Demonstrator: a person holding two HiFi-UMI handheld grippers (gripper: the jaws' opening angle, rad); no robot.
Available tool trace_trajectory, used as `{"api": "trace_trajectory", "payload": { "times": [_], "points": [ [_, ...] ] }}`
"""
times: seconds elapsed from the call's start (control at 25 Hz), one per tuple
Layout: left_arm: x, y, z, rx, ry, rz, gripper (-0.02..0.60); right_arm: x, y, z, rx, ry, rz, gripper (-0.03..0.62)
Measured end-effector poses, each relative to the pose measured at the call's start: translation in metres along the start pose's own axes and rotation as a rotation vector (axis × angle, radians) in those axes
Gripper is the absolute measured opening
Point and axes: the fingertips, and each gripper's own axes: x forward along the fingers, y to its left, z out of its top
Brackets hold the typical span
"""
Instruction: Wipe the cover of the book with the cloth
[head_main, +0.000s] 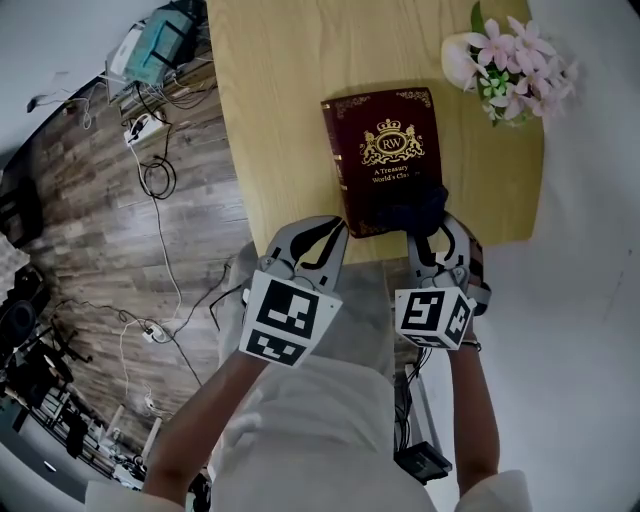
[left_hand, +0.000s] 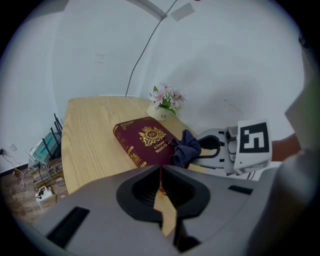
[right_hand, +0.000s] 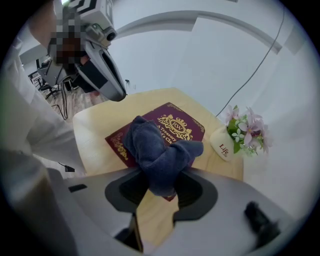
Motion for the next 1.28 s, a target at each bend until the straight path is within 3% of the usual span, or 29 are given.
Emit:
{"api": "trace_trajectory", "payload": {
  "times": [0.56,0.88,1.28],
  "points": [
    [-0.017,0.013,-0.01,-0.039,-0.013,0.035,0.021,-0.003,0.041,0.029,-0.069,-0.034,0.073,0.152],
    [-0.028,0.023,-0.014,-0.059,-0.02,0.051,0.021,0.011,0.034,0.055,-0.12,-0.053,0.075,0.155],
    [-0.034,0.032,-0.012,-0.074,-0.039,0.069,0.023,0.036,-0.007,0.079,-0.132,-0.074,0.032,0.155]
  ]
}}
